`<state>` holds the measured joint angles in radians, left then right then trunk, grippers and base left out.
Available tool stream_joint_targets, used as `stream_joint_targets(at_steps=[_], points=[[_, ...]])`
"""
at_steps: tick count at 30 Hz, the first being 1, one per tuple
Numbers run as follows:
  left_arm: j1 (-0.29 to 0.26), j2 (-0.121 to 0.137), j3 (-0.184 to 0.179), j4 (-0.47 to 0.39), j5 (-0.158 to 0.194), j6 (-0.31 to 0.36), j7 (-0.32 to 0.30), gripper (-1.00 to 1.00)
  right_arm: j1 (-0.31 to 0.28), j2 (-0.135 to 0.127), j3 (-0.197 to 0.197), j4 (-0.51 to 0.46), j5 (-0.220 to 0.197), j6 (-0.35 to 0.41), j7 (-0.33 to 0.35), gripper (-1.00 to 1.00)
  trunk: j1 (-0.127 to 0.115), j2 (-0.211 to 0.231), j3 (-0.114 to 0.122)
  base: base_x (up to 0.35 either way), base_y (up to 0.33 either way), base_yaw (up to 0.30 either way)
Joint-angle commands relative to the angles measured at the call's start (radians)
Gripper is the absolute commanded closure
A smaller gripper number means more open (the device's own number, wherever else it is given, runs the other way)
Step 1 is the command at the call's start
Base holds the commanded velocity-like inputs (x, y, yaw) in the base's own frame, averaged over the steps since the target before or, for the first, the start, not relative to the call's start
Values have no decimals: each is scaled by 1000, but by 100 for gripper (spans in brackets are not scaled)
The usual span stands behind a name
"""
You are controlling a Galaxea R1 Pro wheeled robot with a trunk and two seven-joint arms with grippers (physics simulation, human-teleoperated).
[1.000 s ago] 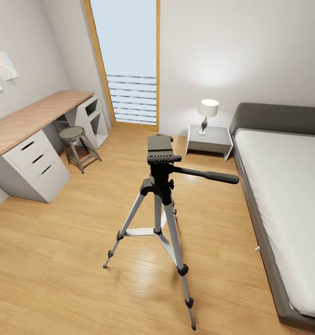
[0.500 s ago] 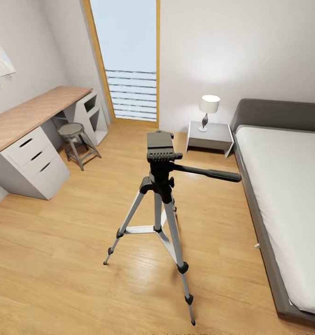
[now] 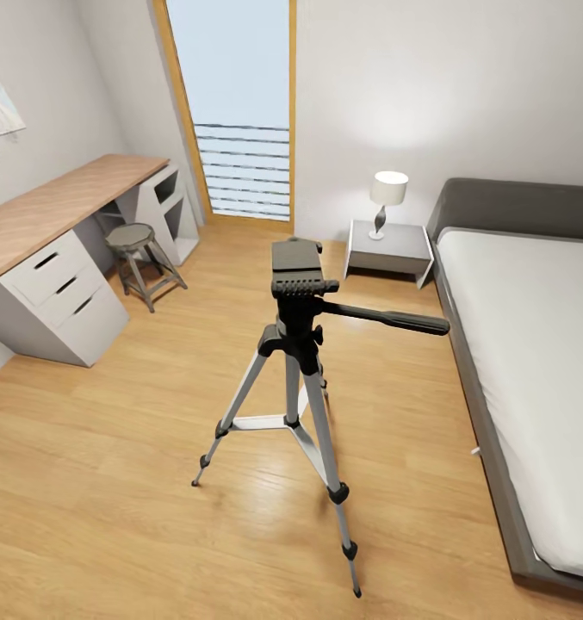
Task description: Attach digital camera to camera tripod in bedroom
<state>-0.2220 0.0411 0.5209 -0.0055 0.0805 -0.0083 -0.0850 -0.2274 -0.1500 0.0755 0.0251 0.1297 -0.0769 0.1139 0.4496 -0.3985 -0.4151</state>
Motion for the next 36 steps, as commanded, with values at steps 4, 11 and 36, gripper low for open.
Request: stream_joint_targets(at_steps=[4, 11, 36], points=[[0, 0, -2, 1, 8, -1, -4, 100, -1, -1, 7, 3, 4, -6, 1, -100, 0, -2, -1, 0, 0, 0], [0, 0, -2, 1, 8, -1, -2, 100, -1, 0, 10, 3, 5, 0, 3, -100, 0, -2, -2, 0, 0, 0], [0, 3, -4, -10, 3, -5, 5, 100, -1, -7, -14, -650, -5, 360, 48, -100, 0, -2, -2, 0, 0, 0]])
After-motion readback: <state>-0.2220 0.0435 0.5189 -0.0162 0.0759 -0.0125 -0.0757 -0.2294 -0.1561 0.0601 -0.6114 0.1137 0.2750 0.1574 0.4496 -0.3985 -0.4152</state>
